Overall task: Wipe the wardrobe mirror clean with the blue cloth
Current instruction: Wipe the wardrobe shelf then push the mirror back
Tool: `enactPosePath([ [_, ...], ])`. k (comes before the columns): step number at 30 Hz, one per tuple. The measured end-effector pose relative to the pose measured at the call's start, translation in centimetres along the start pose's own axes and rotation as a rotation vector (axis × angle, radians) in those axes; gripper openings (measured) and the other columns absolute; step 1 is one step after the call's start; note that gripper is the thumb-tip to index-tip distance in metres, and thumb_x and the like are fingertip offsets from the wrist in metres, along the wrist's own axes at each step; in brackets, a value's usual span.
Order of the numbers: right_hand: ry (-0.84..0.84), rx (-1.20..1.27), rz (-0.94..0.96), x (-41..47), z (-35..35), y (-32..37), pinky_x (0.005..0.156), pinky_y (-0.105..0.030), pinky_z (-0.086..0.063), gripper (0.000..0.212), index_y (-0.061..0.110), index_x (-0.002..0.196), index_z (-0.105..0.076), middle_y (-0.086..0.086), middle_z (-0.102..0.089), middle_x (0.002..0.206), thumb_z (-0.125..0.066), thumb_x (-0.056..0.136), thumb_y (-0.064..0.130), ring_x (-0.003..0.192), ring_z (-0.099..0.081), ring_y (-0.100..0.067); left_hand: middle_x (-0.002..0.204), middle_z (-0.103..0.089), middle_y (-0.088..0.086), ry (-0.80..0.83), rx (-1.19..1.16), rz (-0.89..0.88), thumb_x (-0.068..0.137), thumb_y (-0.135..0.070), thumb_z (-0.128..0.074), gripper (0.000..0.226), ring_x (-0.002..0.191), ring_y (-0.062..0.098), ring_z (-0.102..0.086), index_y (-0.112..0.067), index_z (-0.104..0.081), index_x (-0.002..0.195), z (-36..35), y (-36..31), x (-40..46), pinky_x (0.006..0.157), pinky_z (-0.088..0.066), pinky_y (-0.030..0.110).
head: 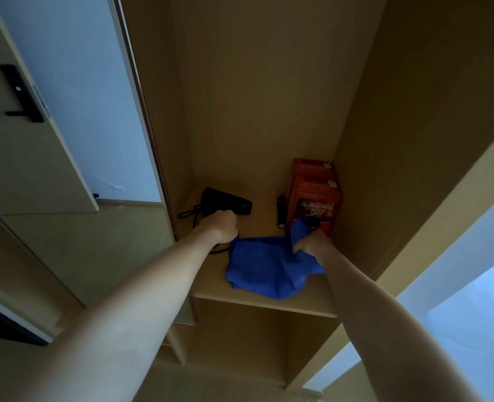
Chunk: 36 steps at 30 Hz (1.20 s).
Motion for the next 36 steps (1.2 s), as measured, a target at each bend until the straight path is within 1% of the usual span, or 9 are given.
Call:
enactPosePath([
  [4,0.079,0.329,0.164,-1.5,0.0,5.9,0.091,-0.043,-0.052,0.057,0.0,0.128,-0.054,-0.016,-0.061,0.123,-0.077,0.081,0.021,0.114,-0.059,-0.034,0.087,-0.059,0.012,-0.014,0.018,0.003,0.089,-0.003,-0.041,0.019,0.073,0.026,-0.053,-0.008,-0.06,0.088,1.2,-0.3,-0.5,0.061,-0.04,0.036],
  [10,0.298,0.804,0.366,-4.3,2.2,13.1,0.084,-0.043,-0.058,0.053,0.003,0.126,-0.058,-0.014,-0.071,0.11,-0.072,0.088,0.038,0.1,-0.069,-0.026,0.084,-0.062,0.01,-0.162,0.056,0.013,0.097,-0.019,-0.042,0.025,0.068,0.022,-0.054,-0.017,-0.051,0.073,5.5,-0.5,-1.0,0.058,-0.04,0.033],
  [12,0.249,0.853,0.39,-3.9,4.0,12.8,0.067,-0.035,-0.059,0.037,0.009,0.122,-0.061,-0.011,-0.069,0.102,-0.066,0.094,0.033,0.091,-0.069,-0.024,0.083,-0.06,0.007,-0.217,0.052,0.026,0.097,-0.019,-0.042,0.024,0.07,0.022,-0.056,-0.017,-0.05,0.075,6.9,-0.1,-1.3,0.059,-0.04,0.032],
  [14,0.112,0.724,0.304,-2.4,5.3,10.0,0.049,-0.027,-0.053,0.025,0.012,0.113,-0.063,-0.013,-0.068,0.095,-0.062,0.097,0.03,0.083,-0.068,-0.026,0.082,-0.058,0.005,-0.25,0.054,0.043,0.098,-0.016,-0.04,0.023,0.07,0.021,-0.055,-0.015,-0.052,0.078,7.7,0.2,-1.5,0.057,-0.04,0.032],
  [18,-0.039,-0.168,0.11,-0.1,4.9,2.1,0.088,-0.037,-0.05,0.031,0.013,0.124,-0.056,-0.014,-0.061,0.116,-0.052,0.099,0.031,0.112,-0.057,-0.032,0.074,-0.052,0.004,-0.23,0.051,0.034,0.095,-0.012,-0.041,0.02,0.063,0.021,-0.051,-0.015,-0.051,0.079,7.0,-0.3,-1.7,0.053,-0.037,0.032],
  [22,-0.142,-0.55,0.154,-0.6,4.6,-0.2,0.081,-0.033,-0.048,0.044,0.006,0.144,-0.039,-0.016,-0.052,0.137,-0.04,0.101,0.012,0.119,-0.056,-0.031,0.08,-0.056,0.004,-0.178,0.07,0.032,0.095,-0.011,-0.04,0.019,0.065,0.021,-0.053,-0.014,-0.059,0.09,5.1,-0.9,-1.6,0.053,-0.038,0.03],
  [26,-0.233,-0.578,0.148,-1.2,5.3,0.3,0.067,-0.034,-0.045,0.033,0.013,0.128,-0.054,-0.008,-0.057,0.101,-0.04,0.099,0.012,0.087,-0.057,-0.025,0.086,-0.059,0.005,-0.137,0.072,0.021,0.092,-0.009,-0.041,0.019,0.076,0.023,-0.059,-0.012,-0.06,0.089,3.5,-1.2,-1.2,0.062,-0.047,0.035],
  [31,-0.135,-0.541,0.218,-2.5,5.6,5.0,0.082,-0.037,-0.049,0.036,0.007,0.136,-0.049,-0.018,-0.057,0.126,-0.042,0.102,0.017,0.111,-0.059,-0.033,0.09,-0.062,0.007,-0.123,0.079,0.01,0.091,-0.008,-0.041,0.021,0.079,0.025,-0.061,-0.012,-0.061,0.088,3.1,-1.5,-0.9,0.067,-0.05,0.035],
  [36,0.015,0.116,0.285,-3.9,4.0,10.9,0.085,-0.041,-0.049,0.046,0.001,0.126,-0.052,-0.016,-0.06,0.115,-0.067,0.092,0.029,0.099,-0.056,-0.029,0.082,-0.059,0.006,-0.144,0.1,0.012,0.095,-0.011,-0.041,0.022,0.068,0.024,-0.056,-0.011,-0.063,0.093,4.4,-1.5,-1.1,0.056,-0.041,0.032],
])
Point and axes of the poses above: each hand's wrist, its own x-axis towards the middle knuckle, its own z-axis out of the back of the hand, y = z × x, the point moved 9 cm from there along x, towards the middle knuckle
